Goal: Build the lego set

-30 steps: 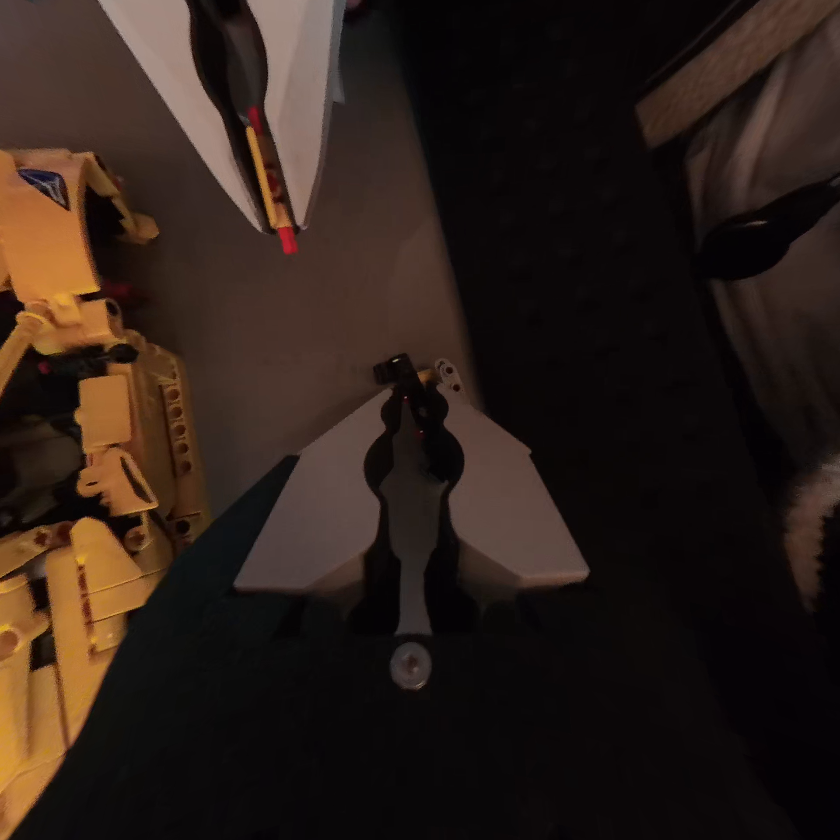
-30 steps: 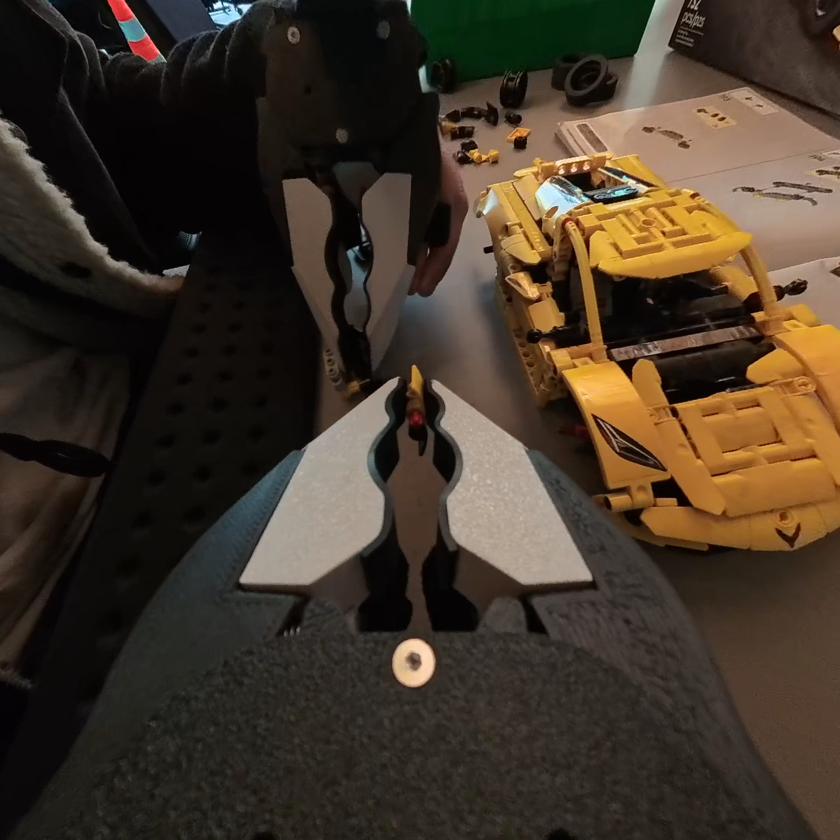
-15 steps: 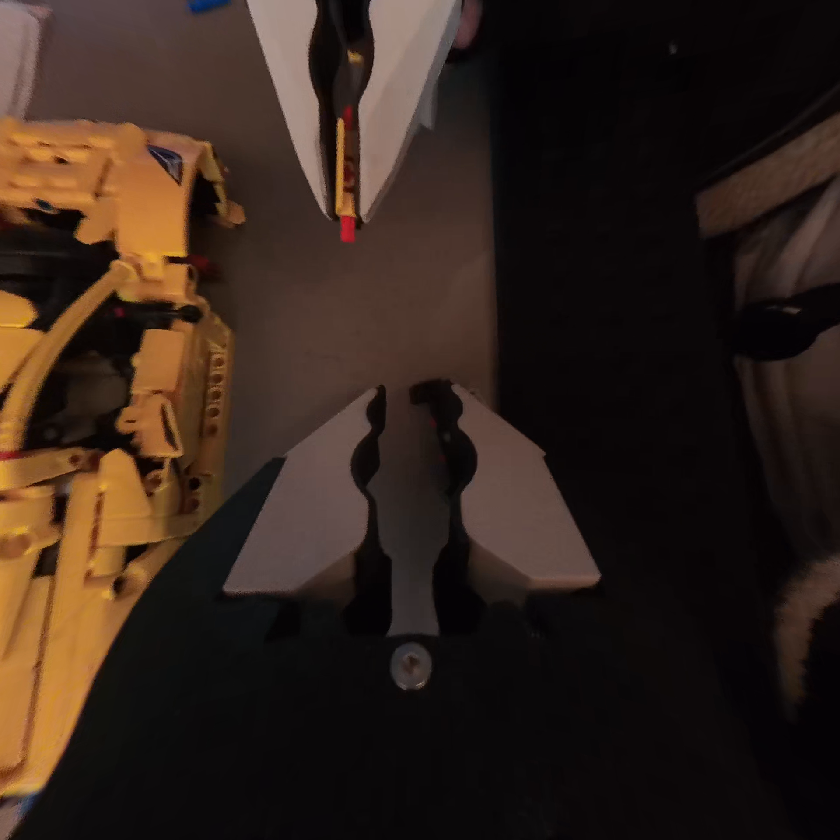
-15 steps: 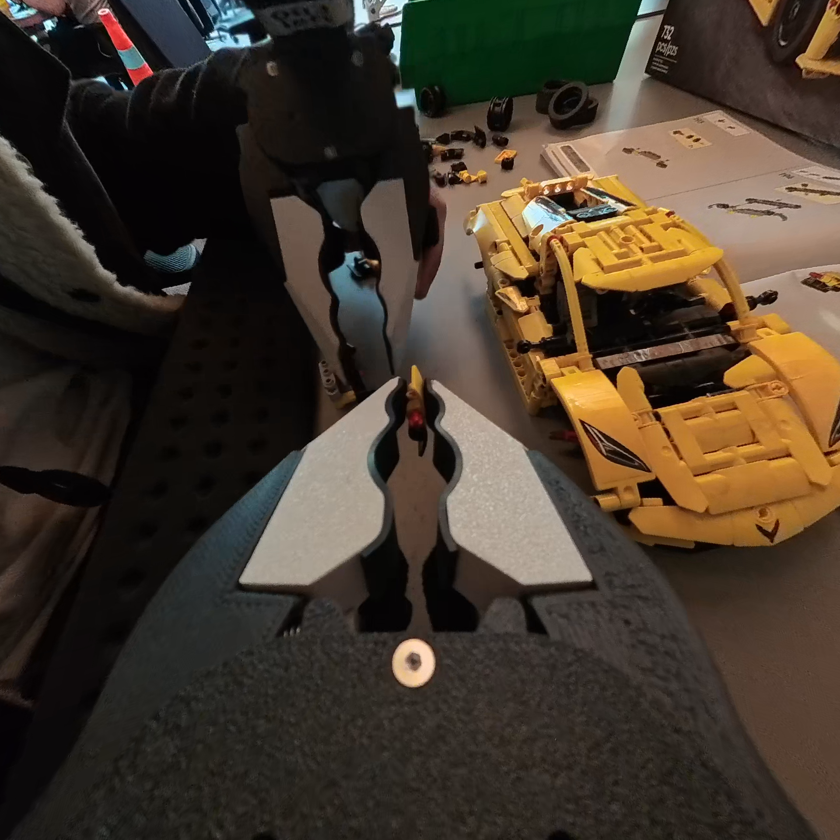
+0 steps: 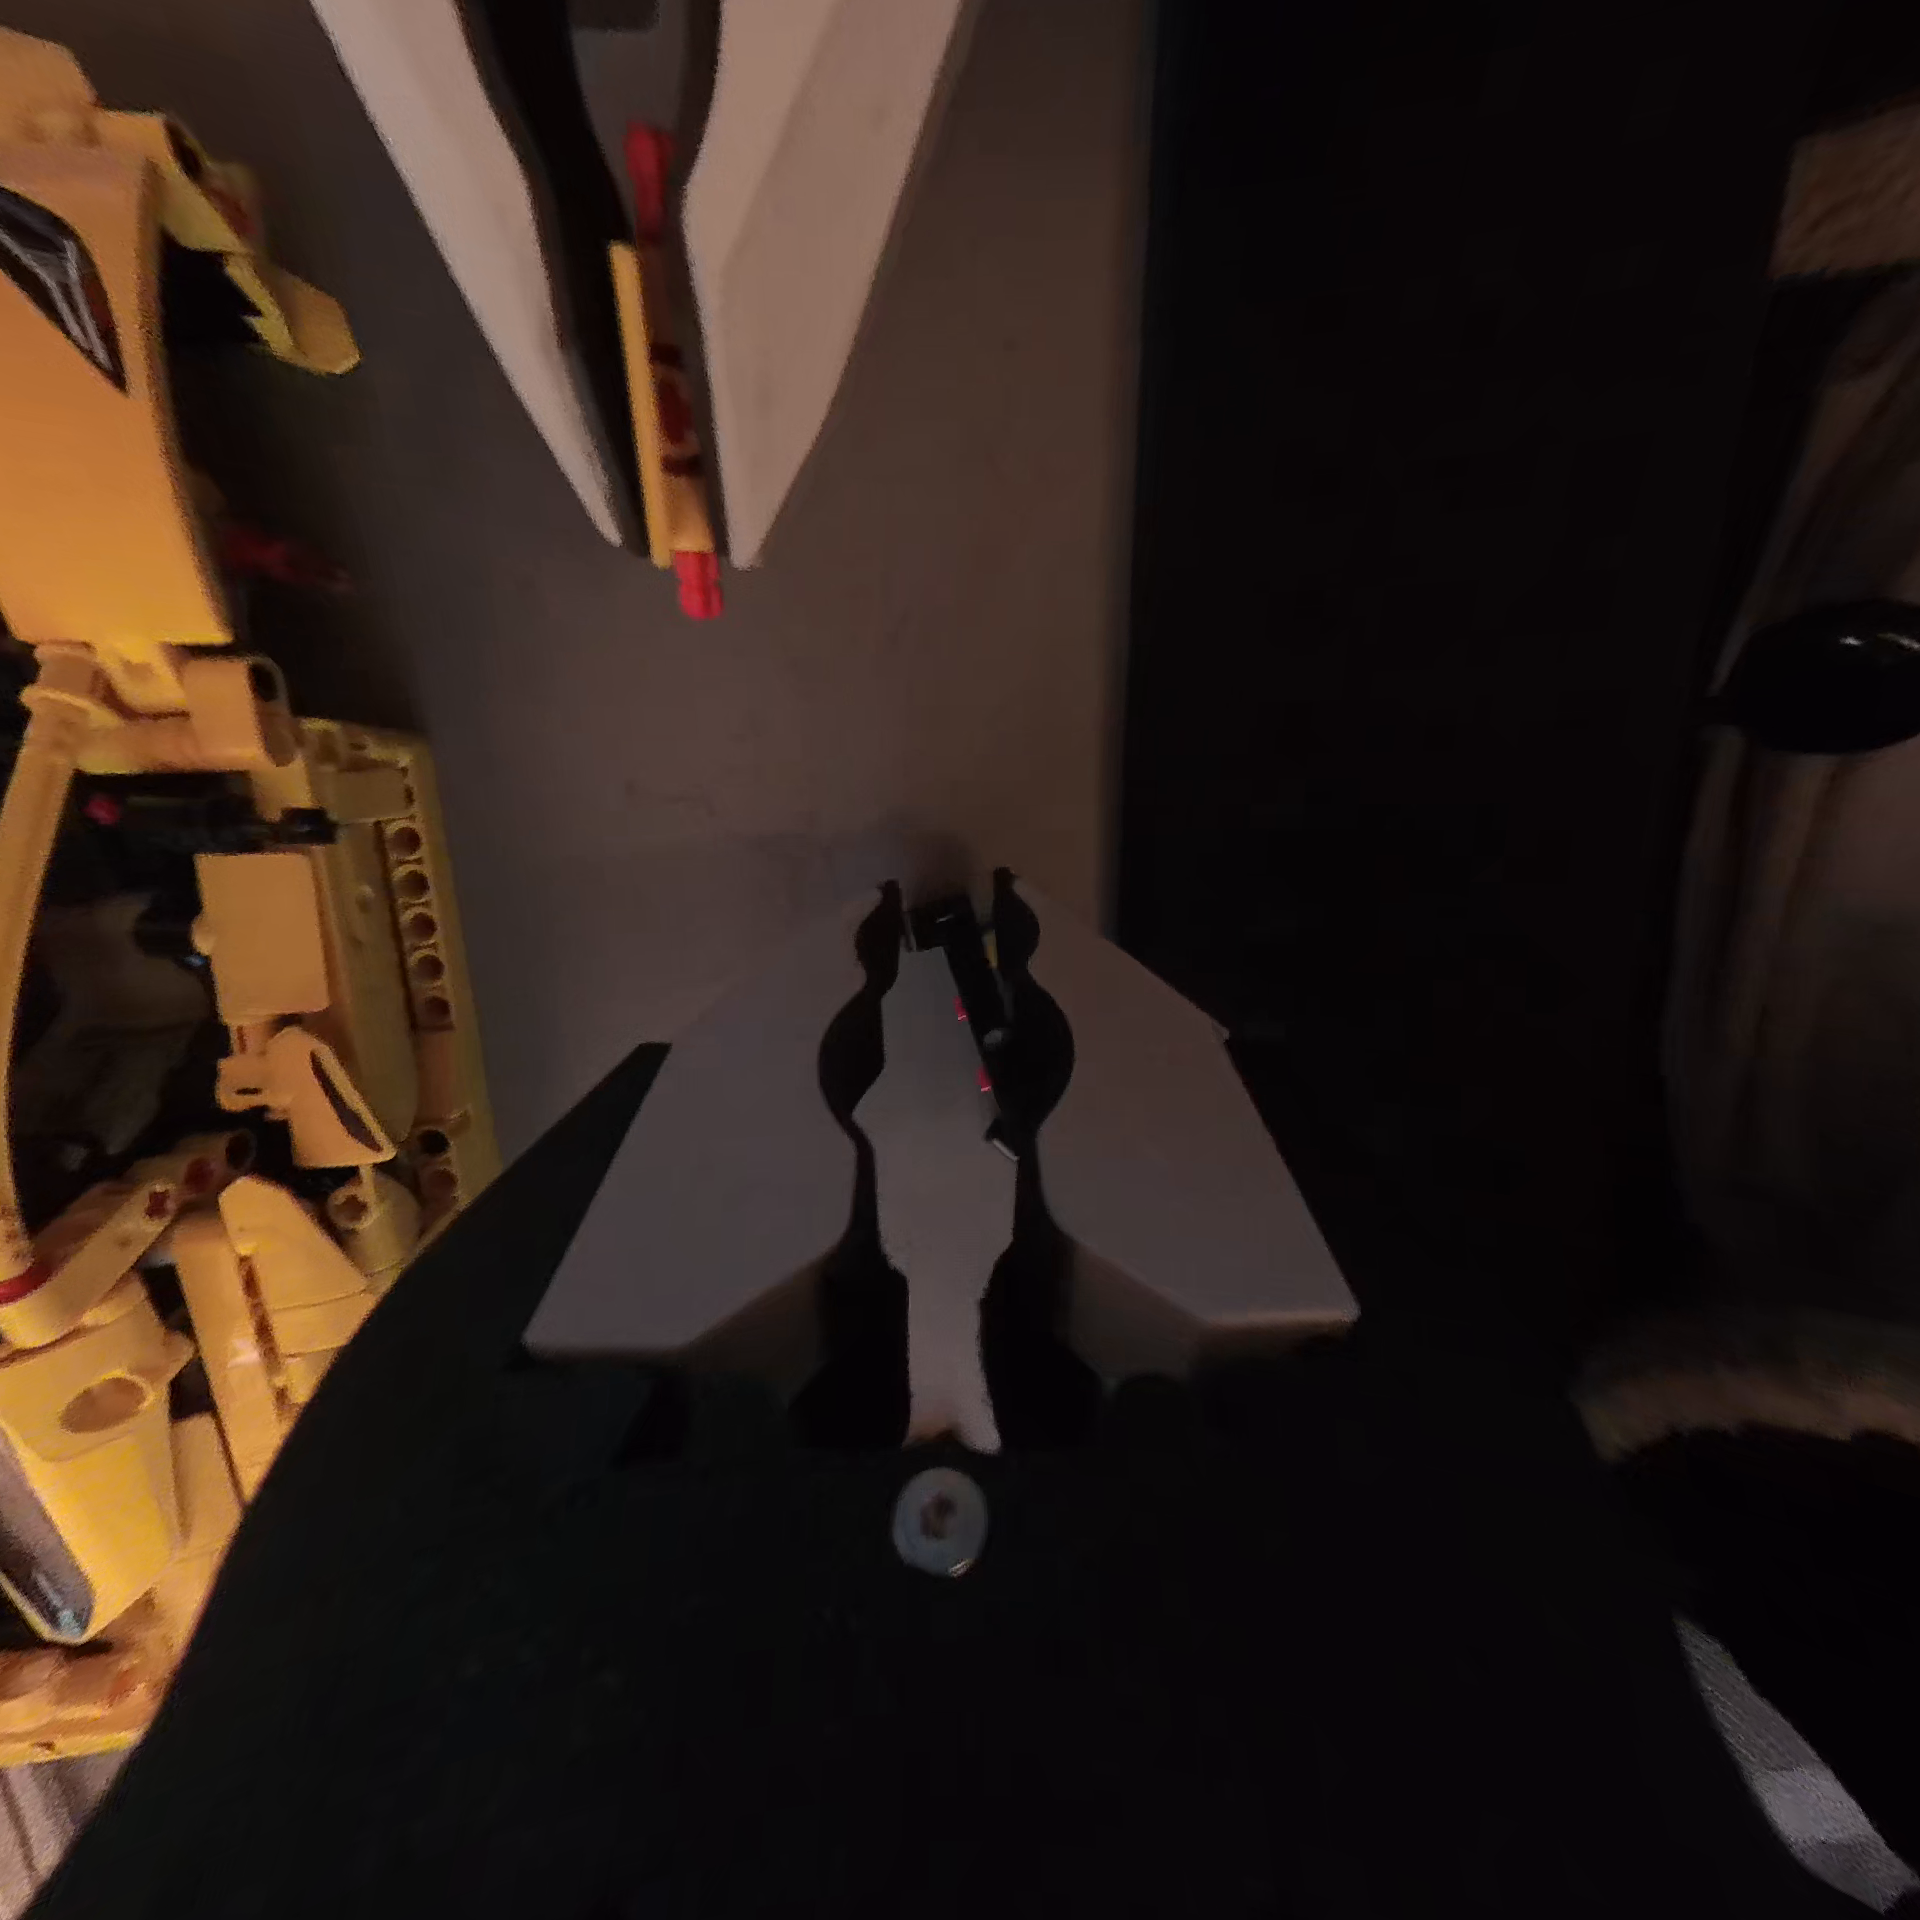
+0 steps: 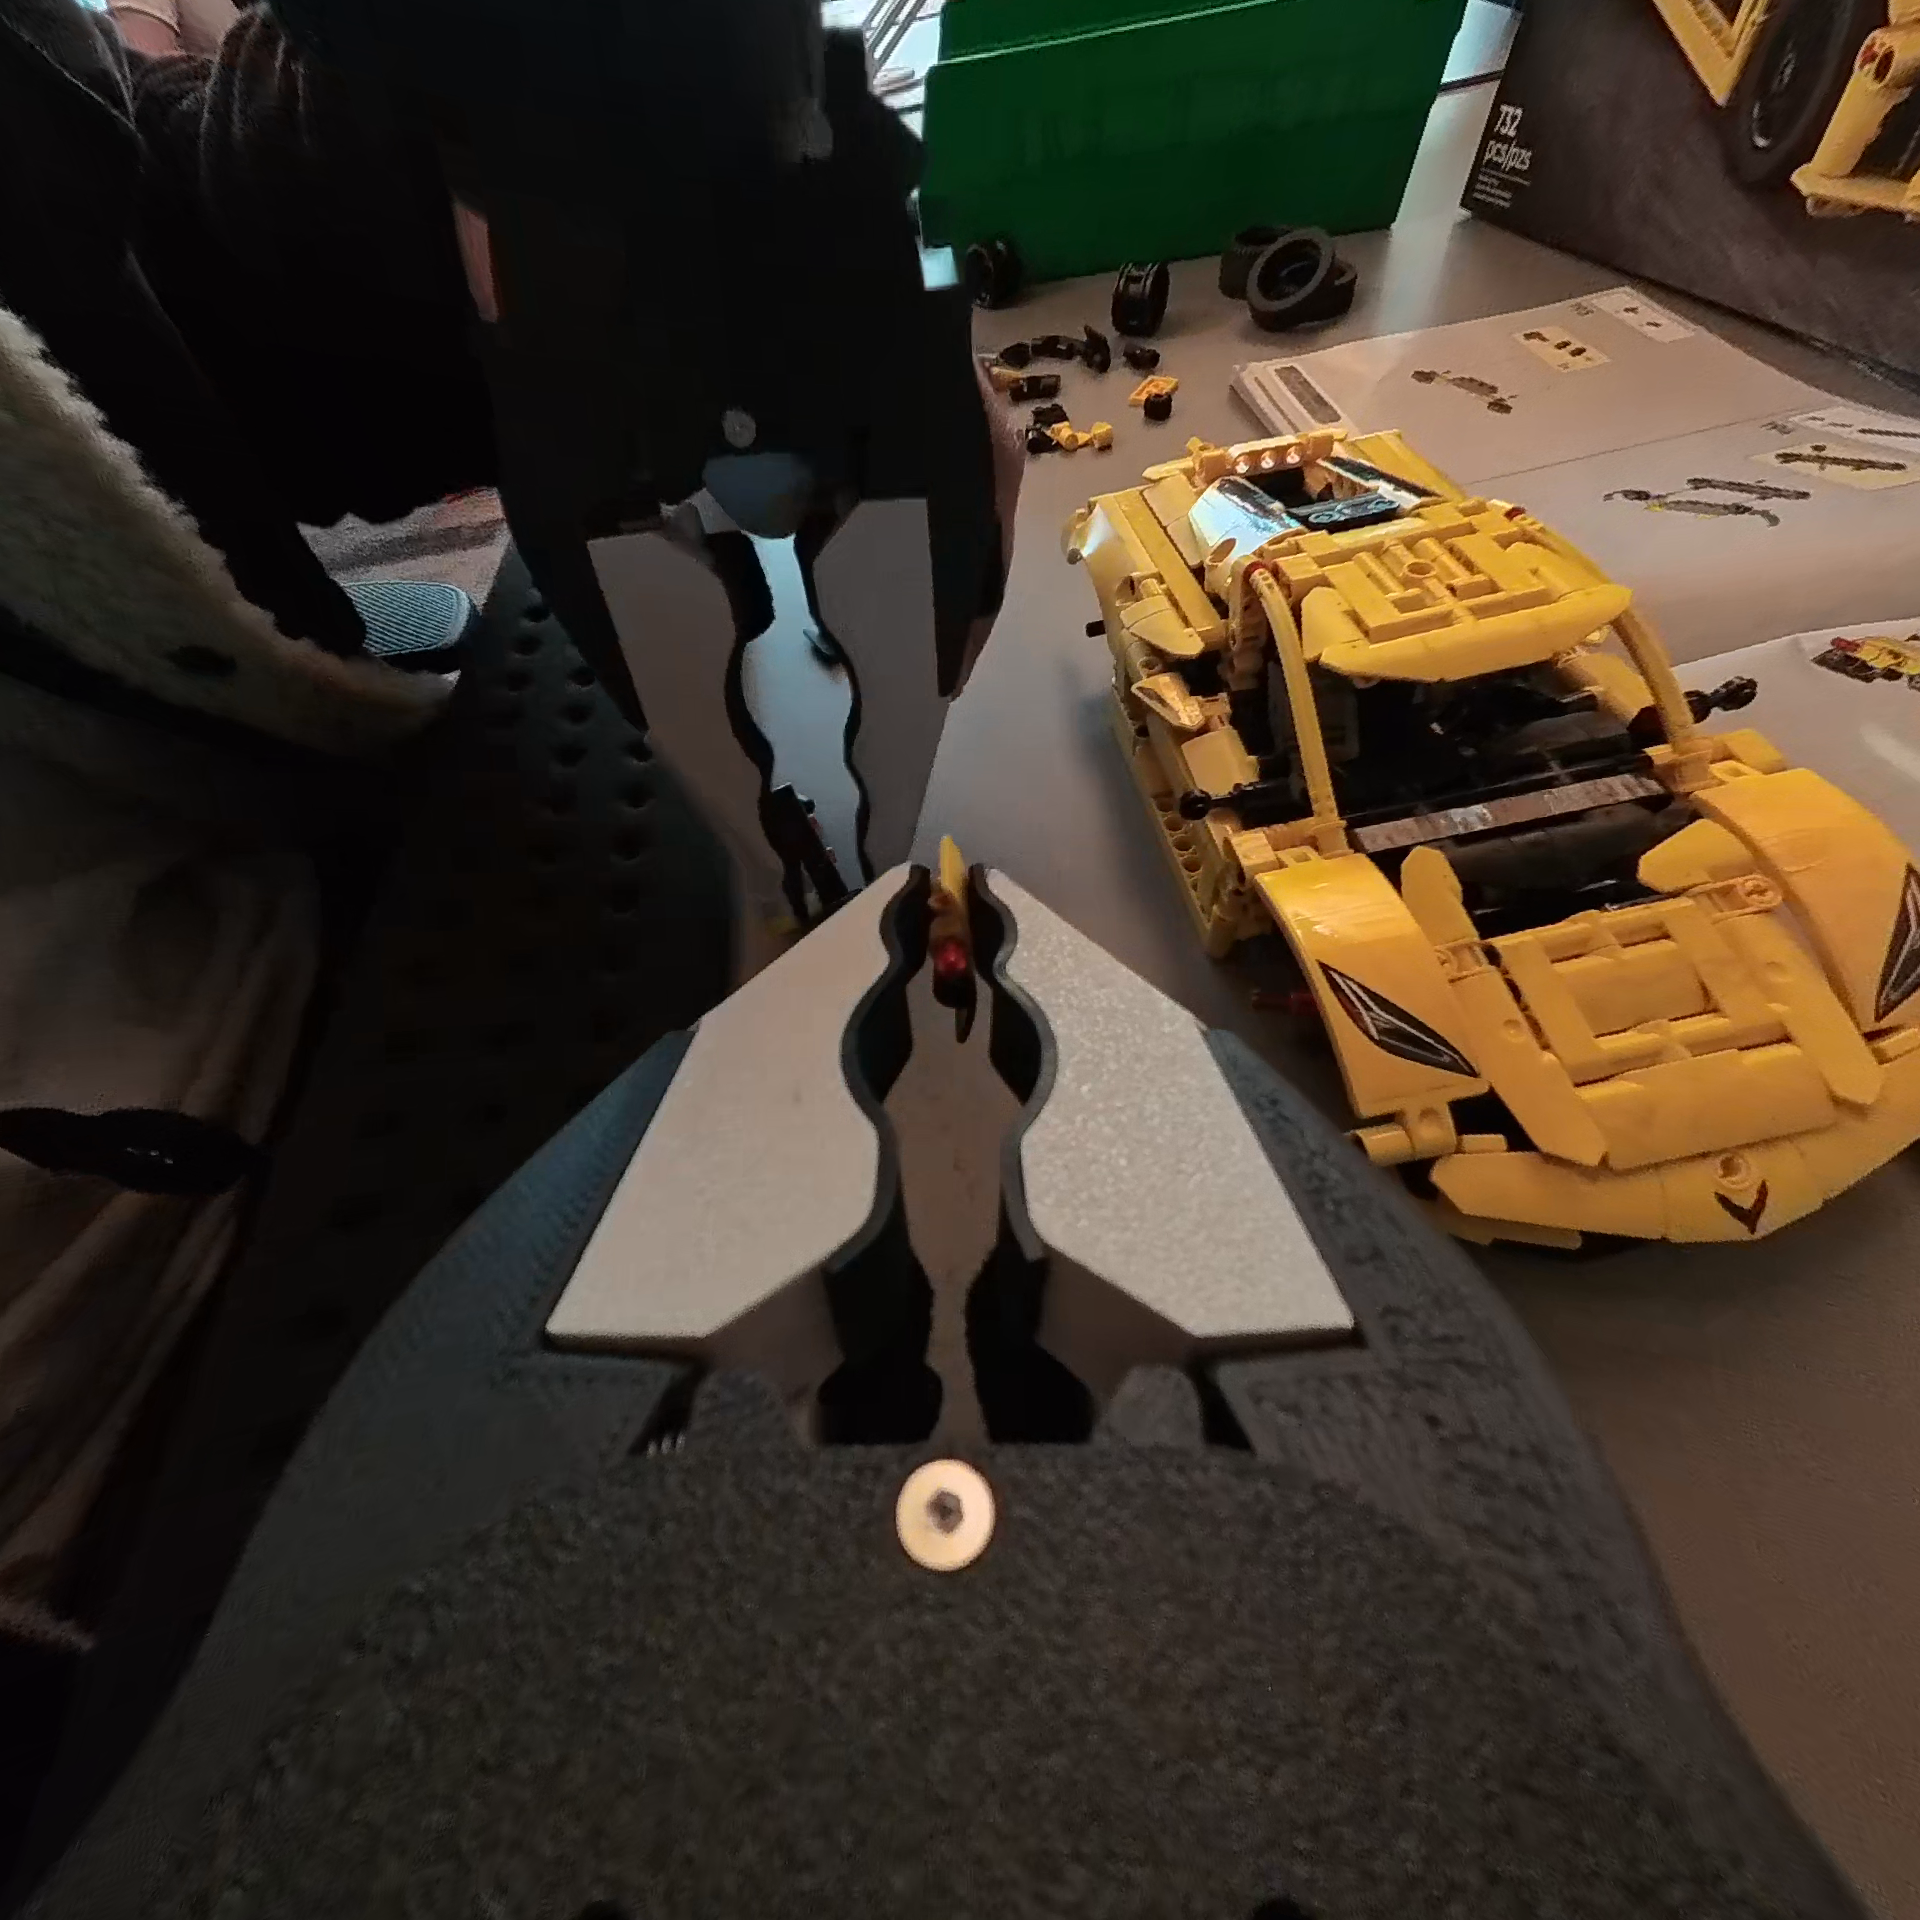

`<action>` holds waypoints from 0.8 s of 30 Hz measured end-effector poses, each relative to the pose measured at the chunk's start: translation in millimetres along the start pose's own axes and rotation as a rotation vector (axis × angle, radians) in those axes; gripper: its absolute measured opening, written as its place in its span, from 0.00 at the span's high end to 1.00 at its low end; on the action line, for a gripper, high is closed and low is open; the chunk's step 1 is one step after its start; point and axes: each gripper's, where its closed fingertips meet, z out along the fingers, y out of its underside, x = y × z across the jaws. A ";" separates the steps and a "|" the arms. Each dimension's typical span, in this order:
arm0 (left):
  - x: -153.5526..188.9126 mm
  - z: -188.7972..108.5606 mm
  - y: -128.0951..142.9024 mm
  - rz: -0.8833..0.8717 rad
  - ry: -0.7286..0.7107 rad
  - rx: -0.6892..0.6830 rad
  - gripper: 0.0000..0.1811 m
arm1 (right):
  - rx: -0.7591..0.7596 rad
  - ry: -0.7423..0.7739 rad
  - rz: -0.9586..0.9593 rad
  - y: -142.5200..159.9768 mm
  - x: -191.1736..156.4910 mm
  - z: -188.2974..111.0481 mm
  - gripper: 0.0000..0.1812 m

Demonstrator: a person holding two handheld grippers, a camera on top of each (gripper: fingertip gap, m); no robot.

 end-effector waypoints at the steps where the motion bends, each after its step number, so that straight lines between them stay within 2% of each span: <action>1: 2.0 -0.7 -2.5 -0.011 0.014 0.007 0.91 | 0.002 0.000 0.001 -0.2 0.1 -0.3 0.97; 8: -2.8 1.8 -5.7 -0.139 -0.071 -0.037 0.91 | 0.008 -0.006 0.001 -1.6 -0.9 -1.0 0.97; 12: -6.3 -2.0 -3.9 -0.139 -0.196 -0.101 0.91 | 0.015 -0.011 0.002 -3.1 -1.8 -1.7 0.97; 24: -4.8 6.8 7.8 -0.260 -0.131 -0.155 0.89 | 0.040 -0.033 -0.005 -9.2 -7.4 -4.4 0.97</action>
